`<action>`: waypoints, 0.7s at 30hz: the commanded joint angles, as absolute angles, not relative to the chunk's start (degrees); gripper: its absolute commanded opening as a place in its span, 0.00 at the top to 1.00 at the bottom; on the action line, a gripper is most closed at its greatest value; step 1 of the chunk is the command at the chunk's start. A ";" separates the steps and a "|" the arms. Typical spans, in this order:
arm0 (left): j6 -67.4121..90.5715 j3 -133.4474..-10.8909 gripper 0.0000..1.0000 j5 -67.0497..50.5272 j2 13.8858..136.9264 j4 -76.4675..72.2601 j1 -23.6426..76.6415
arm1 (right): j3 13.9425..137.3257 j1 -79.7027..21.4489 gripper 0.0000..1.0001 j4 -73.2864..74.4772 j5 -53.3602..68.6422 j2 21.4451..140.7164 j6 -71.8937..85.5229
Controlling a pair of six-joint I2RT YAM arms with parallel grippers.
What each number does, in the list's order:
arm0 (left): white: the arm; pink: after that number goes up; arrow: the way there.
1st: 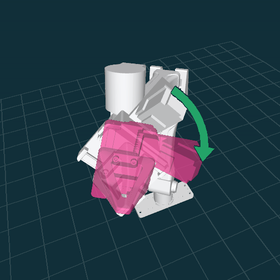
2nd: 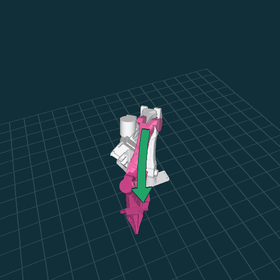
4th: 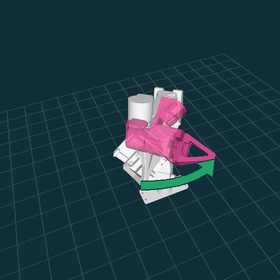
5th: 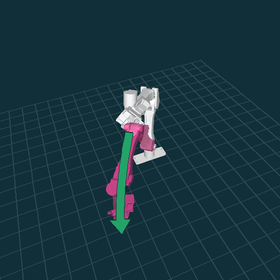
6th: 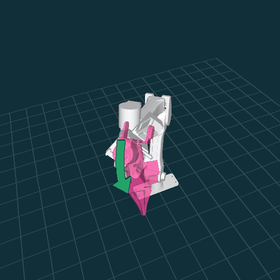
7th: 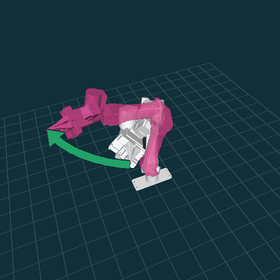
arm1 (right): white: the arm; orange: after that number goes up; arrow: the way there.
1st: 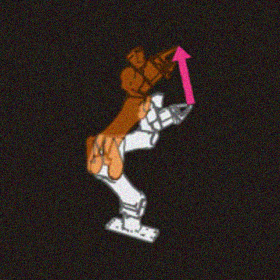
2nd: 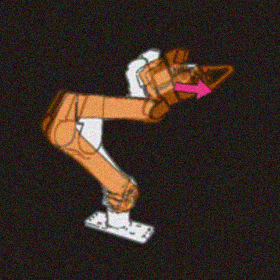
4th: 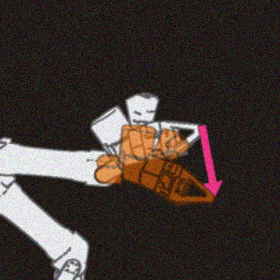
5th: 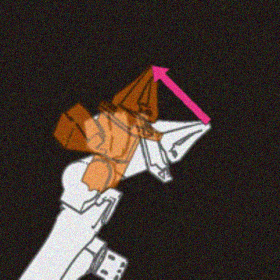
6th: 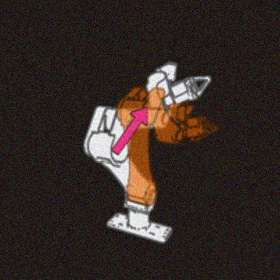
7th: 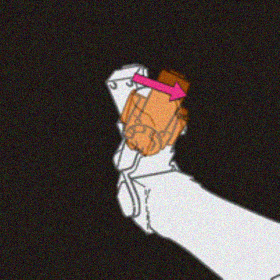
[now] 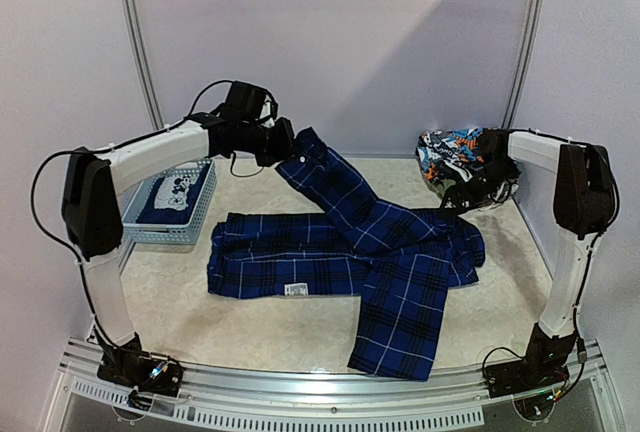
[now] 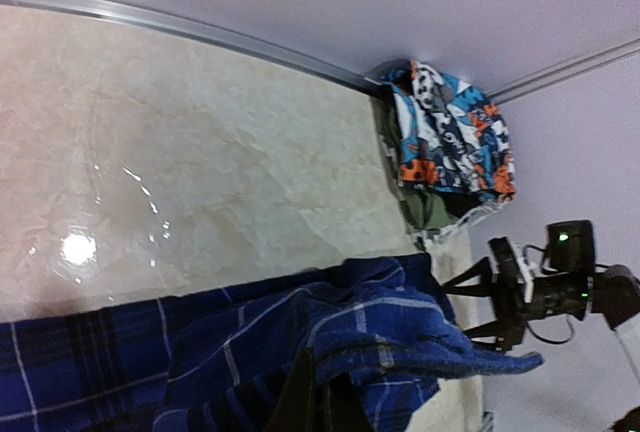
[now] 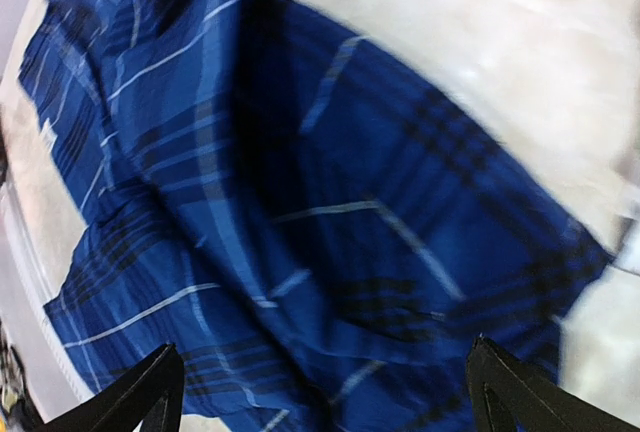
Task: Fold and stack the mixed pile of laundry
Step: Adjust the rectangle-folded shirt at the center of the board.
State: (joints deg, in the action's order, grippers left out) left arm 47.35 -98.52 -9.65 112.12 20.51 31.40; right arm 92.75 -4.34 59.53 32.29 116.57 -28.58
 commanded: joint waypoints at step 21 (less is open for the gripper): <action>86.99 -71.51 1.00 -14.97 94.98 -8.86 32.87 | 92.97 -10.58 0.01 59.92 34.72 122.07 -34.89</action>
State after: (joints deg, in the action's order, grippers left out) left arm 80.95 -75.18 -16.84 99.50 -5.50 32.21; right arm 91.37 -10.50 59.88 35.44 119.42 -34.81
